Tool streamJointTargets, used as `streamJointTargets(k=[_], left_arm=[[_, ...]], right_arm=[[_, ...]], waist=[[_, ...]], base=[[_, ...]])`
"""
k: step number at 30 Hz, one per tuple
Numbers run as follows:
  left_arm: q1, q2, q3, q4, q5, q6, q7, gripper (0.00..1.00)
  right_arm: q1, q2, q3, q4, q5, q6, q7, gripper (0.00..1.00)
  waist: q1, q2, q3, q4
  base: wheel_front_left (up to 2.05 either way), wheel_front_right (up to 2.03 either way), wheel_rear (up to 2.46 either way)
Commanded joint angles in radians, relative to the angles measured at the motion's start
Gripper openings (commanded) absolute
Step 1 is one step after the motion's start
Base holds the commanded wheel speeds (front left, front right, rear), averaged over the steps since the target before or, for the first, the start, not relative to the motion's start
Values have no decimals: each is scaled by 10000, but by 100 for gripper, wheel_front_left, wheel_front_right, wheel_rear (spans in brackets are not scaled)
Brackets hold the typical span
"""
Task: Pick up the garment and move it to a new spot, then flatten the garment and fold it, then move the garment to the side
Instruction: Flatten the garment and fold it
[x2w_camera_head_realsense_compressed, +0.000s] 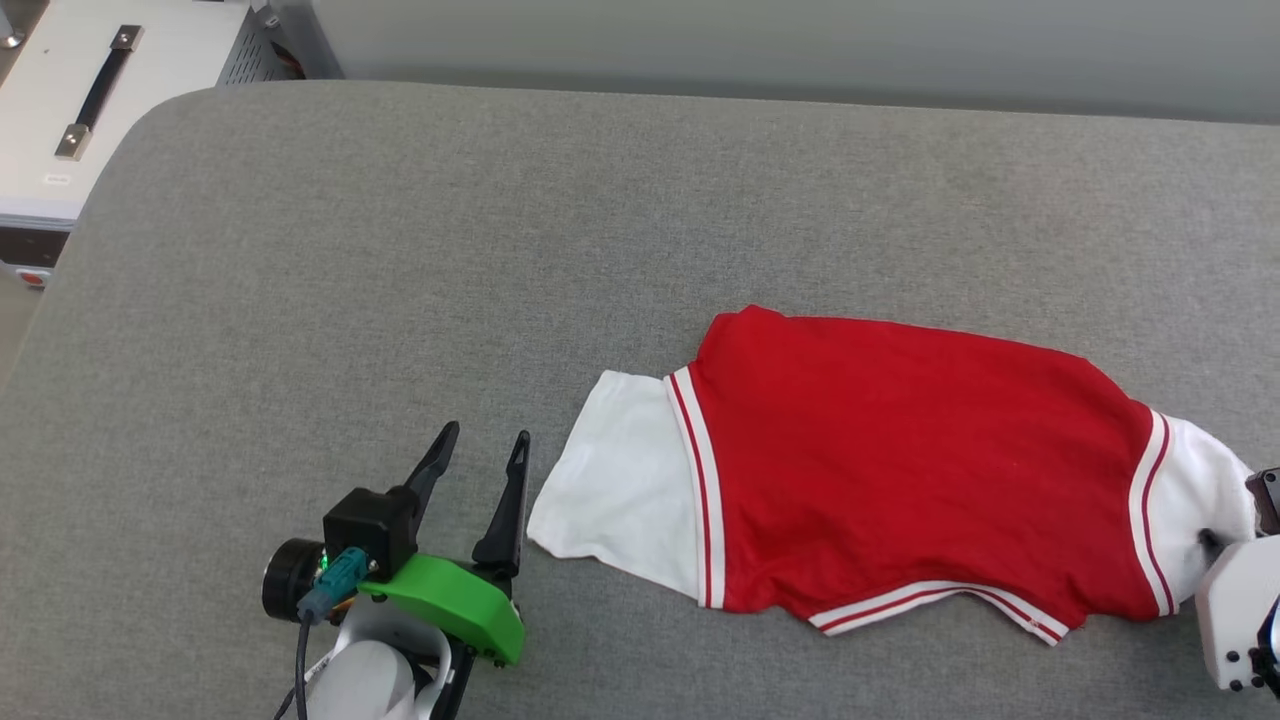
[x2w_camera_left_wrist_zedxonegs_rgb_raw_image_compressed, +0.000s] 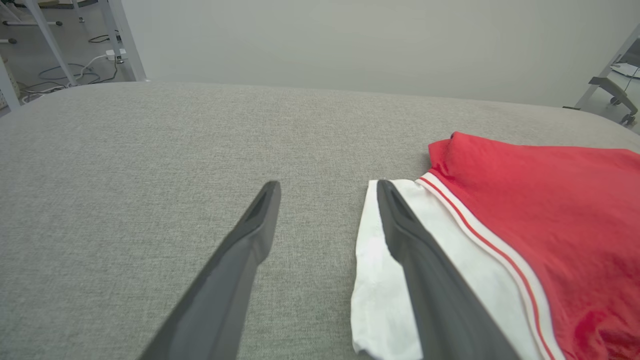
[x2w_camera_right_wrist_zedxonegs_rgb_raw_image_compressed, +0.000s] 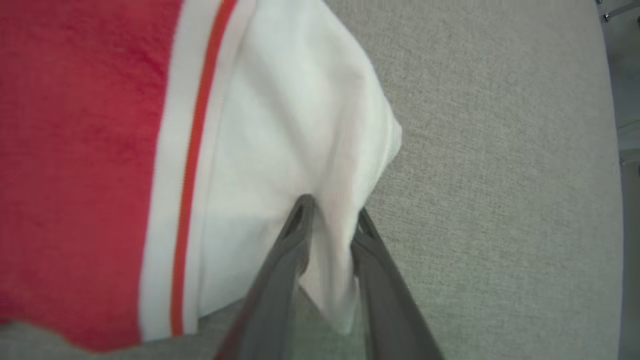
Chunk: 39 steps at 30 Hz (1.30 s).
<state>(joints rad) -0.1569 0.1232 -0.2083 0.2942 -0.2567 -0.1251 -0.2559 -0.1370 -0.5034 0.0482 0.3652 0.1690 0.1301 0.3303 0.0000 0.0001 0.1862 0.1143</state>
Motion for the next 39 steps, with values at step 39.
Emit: streamJointTargets(k=[39], left_arm=[[443, 517, -330, -924, -719, 395, 2574, 100]], right_arm=[[2214, 2827, -1907, -4276, 262, 6, -4237, 100]], waist=[[0, -1, -979, -1243]], base=[[0, 0, 0]])
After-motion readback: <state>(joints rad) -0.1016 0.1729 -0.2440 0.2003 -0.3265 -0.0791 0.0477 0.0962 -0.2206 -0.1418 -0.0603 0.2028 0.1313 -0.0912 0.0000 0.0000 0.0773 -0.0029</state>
